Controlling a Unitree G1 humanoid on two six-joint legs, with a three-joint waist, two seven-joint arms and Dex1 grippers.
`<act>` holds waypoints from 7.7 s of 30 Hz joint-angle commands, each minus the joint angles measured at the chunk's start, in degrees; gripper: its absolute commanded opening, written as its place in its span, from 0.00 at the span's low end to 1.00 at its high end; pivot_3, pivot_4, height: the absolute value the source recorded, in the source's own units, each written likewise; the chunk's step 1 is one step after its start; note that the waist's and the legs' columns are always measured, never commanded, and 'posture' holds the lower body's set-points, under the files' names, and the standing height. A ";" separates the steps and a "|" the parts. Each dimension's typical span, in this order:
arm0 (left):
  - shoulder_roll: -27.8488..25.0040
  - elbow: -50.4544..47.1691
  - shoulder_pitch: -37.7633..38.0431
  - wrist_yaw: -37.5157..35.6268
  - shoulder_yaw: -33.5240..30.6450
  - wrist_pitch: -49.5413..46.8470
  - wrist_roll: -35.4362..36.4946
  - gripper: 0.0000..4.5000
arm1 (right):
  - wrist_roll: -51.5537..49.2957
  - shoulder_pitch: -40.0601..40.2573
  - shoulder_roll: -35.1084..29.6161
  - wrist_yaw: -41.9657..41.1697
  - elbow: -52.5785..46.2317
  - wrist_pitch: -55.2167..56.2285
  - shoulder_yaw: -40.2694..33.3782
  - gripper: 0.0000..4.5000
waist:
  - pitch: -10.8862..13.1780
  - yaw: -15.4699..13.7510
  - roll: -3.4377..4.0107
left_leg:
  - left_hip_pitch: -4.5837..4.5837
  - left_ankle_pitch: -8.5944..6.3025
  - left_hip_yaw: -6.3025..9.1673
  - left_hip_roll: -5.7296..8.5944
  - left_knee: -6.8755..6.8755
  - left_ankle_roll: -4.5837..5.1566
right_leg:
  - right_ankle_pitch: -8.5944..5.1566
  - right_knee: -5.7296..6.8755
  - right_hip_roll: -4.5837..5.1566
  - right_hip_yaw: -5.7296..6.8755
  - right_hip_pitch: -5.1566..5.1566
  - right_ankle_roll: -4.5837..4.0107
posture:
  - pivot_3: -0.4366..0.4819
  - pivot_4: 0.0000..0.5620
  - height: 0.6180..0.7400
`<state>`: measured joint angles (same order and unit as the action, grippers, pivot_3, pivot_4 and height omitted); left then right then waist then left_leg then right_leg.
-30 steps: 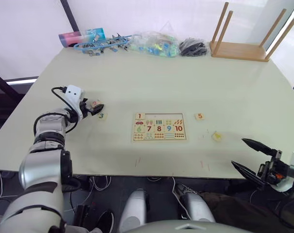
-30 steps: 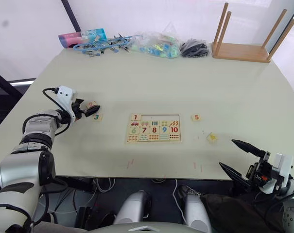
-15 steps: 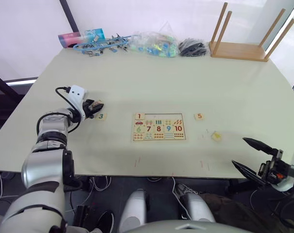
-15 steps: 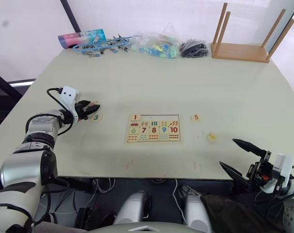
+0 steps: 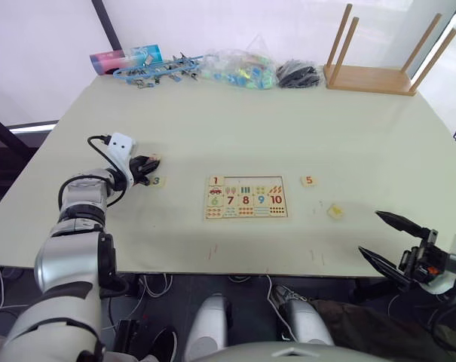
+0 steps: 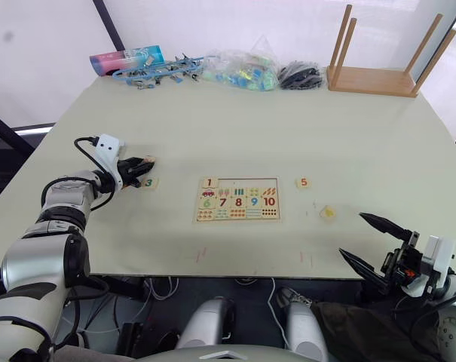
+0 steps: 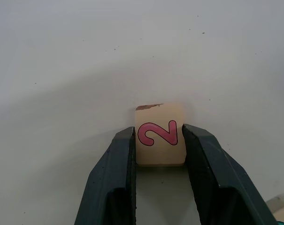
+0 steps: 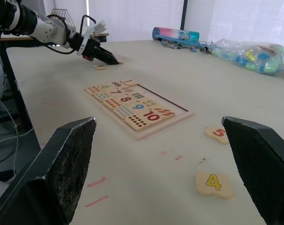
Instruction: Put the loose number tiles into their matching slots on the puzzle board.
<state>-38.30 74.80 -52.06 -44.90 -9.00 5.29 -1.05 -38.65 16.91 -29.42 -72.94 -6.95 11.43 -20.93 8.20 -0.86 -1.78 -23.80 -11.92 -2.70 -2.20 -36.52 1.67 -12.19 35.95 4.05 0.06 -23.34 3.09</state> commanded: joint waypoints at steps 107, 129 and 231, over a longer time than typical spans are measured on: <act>-17.01 -31.91 12.51 -47.60 30.42 12.61 19.74 0.21 | 1.76 -4.63 -0.87 -1.39 0.71 2.15 5.55 1.00 | 0.04 0.01 0.07 | -0.06 0.00 -0.05 -0.10 -0.02 0.01 | 0.00 -0.01 0.00 -0.07 -0.04 -0.06 | 0.48 0.27 1.00; -1.99 -26.51 -7.70 -45.68 29.61 3.78 7.52 0.21 | 2.45 -3.14 2.34 2.26 -0.84 4.00 5.96 1.00 | 0.11 0.06 -0.04 | -0.17 0.00 0.04 -0.03 -0.22 0.02 | -0.06 0.00 -0.07 -0.01 -0.02 0.07 | 0.48 0.27 1.00; 14.48 -1.36 -15.70 -32.63 21.02 13.86 -11.07 0.00 | 5.80 -0.24 4.39 9.26 -0.49 10.08 5.73 1.00 | 0.15 0.04 -0.10 | -0.45 -0.09 0.17 0.00 -0.58 0.17 | 0.10 0.01 -0.08 0.03 -0.03 0.09 | 0.48 0.27 1.00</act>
<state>-23.91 73.37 -67.64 -77.37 11.96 18.19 -12.02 -32.17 16.45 -24.95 -64.00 -6.20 20.38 -14.44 8.34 -0.82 -1.88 -24.25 -12.01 -2.53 -2.20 -37.10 1.84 -12.09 35.95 3.98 0.09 -23.38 3.18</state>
